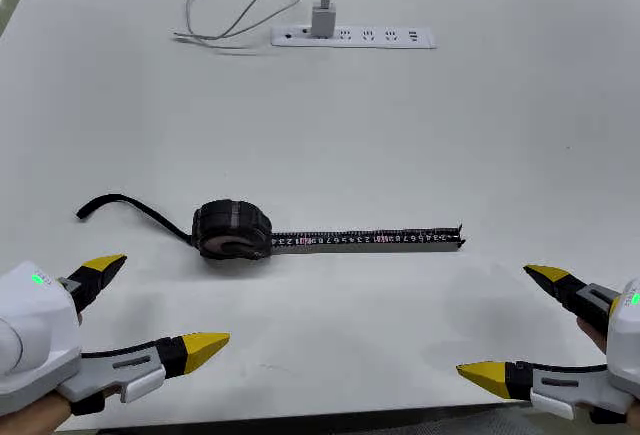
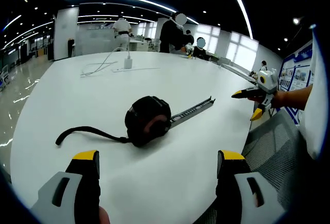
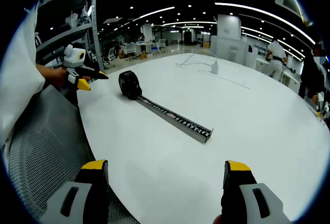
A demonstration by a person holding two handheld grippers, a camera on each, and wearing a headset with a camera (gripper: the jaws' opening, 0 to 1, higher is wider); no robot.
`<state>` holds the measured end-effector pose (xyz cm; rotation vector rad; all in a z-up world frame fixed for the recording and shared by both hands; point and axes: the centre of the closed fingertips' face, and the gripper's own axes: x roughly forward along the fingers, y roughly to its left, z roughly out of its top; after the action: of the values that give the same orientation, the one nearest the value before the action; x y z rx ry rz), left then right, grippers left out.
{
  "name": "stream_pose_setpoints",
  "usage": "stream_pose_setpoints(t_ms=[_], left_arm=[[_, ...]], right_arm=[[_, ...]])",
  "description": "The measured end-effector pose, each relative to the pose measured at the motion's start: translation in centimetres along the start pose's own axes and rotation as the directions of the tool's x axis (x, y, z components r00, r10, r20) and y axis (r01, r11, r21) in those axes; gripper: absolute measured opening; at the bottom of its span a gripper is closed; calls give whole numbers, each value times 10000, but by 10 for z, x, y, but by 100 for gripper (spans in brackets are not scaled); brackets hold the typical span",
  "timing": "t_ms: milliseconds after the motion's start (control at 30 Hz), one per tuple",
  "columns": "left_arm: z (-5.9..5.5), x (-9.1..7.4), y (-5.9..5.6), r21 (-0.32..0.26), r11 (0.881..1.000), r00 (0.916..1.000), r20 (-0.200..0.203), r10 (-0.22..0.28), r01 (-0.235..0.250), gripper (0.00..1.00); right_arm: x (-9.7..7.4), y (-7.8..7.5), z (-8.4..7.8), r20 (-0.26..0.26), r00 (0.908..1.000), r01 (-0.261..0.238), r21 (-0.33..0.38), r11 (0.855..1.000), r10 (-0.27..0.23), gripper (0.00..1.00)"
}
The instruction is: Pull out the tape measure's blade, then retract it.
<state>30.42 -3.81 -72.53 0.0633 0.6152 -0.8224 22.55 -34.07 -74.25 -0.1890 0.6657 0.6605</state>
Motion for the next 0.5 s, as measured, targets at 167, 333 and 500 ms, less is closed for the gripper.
stream_pose_setpoints(t_ms=[167, 333, 500], left_arm=[[3, 7, -3, 65, 10000, 9999, -92, -54, 55, 92], [6, 16, -3, 52, 10000, 9998, -203, -48, 49, 92], [11, 24, -4, -5, 10000, 9998, -196, -72, 72, 92]], right_arm=[[0, -1, 1, 36, 10000, 1, -22, 10000, -1, 91], [2, -2, 2, 36, 10000, -30, -44, 10000, 30, 91], [3, -4, 1, 58, 10000, -4, -45, 10000, 4, 91]])
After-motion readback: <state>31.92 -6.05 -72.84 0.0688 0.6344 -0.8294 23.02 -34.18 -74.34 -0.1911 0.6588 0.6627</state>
